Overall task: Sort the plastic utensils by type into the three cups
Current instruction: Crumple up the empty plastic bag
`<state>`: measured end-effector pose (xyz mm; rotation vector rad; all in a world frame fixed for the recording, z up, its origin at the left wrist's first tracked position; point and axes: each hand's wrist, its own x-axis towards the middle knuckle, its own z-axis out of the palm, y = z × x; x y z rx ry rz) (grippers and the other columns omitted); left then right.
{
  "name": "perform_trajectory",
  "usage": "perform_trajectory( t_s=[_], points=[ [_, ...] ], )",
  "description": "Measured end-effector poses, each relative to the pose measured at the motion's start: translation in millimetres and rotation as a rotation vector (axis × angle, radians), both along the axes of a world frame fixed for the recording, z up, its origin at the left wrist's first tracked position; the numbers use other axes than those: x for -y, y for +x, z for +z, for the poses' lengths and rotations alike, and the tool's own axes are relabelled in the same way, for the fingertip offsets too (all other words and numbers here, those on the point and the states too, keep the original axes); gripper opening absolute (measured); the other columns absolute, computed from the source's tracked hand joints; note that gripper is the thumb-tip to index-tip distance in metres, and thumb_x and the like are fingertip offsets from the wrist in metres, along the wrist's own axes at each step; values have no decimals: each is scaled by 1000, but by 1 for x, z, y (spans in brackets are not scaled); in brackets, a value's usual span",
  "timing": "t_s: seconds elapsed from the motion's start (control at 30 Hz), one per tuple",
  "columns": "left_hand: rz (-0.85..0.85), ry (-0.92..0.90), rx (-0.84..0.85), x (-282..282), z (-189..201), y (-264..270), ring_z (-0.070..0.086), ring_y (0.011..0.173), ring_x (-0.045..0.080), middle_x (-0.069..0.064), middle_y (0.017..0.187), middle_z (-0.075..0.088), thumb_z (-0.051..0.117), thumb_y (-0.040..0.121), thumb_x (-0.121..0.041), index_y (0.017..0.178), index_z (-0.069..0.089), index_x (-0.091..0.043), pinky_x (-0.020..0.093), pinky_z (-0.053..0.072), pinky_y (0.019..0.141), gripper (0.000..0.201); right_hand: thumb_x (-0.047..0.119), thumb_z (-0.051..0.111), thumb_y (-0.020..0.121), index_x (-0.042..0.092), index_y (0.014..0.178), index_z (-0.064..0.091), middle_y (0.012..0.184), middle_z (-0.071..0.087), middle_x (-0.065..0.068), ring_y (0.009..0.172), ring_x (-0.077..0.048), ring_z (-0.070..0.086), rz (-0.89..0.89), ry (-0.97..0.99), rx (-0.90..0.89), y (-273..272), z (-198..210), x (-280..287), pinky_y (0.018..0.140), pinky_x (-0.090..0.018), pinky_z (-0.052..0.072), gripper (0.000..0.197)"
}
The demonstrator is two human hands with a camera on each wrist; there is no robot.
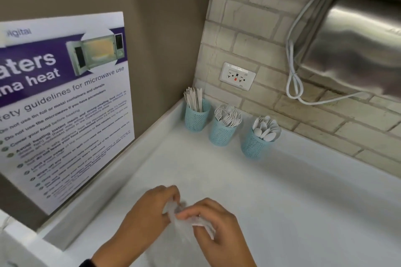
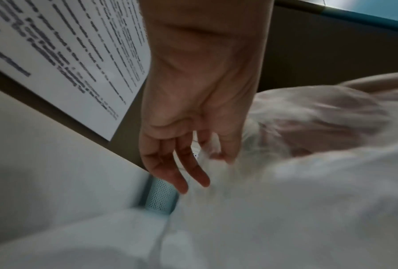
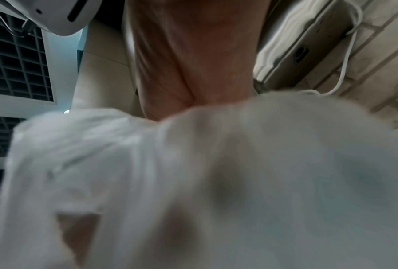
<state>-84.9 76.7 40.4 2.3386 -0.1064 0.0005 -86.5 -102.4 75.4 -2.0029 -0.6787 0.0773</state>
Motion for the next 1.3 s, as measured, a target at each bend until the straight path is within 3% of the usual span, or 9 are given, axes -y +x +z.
perform_trajectory(
  t_s=[0.23,0.37,0.5,0.7,0.8,0.9,1.07,1.2,1.3],
  points=[
    [309,-398,122,-10,32,2,62,69,5,-6,77,69,46,87,-7,78,56,-26,19,48,67,24,17,51,85,65,93,58,99,63,26,102,1,57,-2,-264,-50,-1,-12,26,87,-10,40,49],
    [314,-516,122,-9,44,2,66,82,1,-14,85,72,46,85,-10,81,65,-29,9,47,68,28,24,59,93,40,85,62,97,68,24,100,4,60,-129,-139,-172,0,0,31,85,-7,40,18],
    [199,-689,87,-6,50,0,63,106,-1,-18,108,70,54,86,-27,107,70,-26,6,46,83,26,21,62,90,22,90,57,91,72,12,90,-2,67,-449,165,-249,9,10,31,72,-5,44,5],
    [-236,-949,-109,0,66,-8,51,125,3,-8,130,60,64,73,-21,112,71,-20,14,45,93,40,63,68,64,46,130,38,128,35,28,121,14,36,-259,-82,-168,19,-2,21,98,-8,32,75],
    [-194,-1024,-127,3,67,-8,52,125,8,-3,128,61,63,66,-23,110,72,-13,18,46,96,46,47,62,76,41,109,60,124,52,16,117,4,48,-275,-144,-86,27,-8,16,97,-9,35,34],
    [158,-942,36,-10,60,2,56,119,5,-8,118,65,69,76,-12,102,74,-12,16,48,94,27,16,65,89,31,89,66,107,65,13,101,7,56,-447,-27,-91,32,-2,29,82,-1,37,16],
    [327,-587,44,-27,51,7,53,109,-9,-12,119,57,64,87,-16,104,71,-27,30,41,106,22,13,65,88,29,86,68,102,65,15,95,14,57,-576,66,-151,32,4,42,74,1,39,16],
    [156,-274,224,-10,47,2,24,131,-13,-15,137,29,69,61,-63,124,49,-44,2,21,105,69,13,67,87,24,87,67,103,62,11,94,14,56,-572,37,-145,30,2,35,73,1,38,12],
    [-127,-115,194,14,46,0,-3,142,-8,-30,149,5,68,57,-73,141,10,-53,17,7,112,104,8,69,84,22,87,67,100,66,9,95,9,59,-448,53,-137,22,8,22,78,-3,41,14]
  ],
)
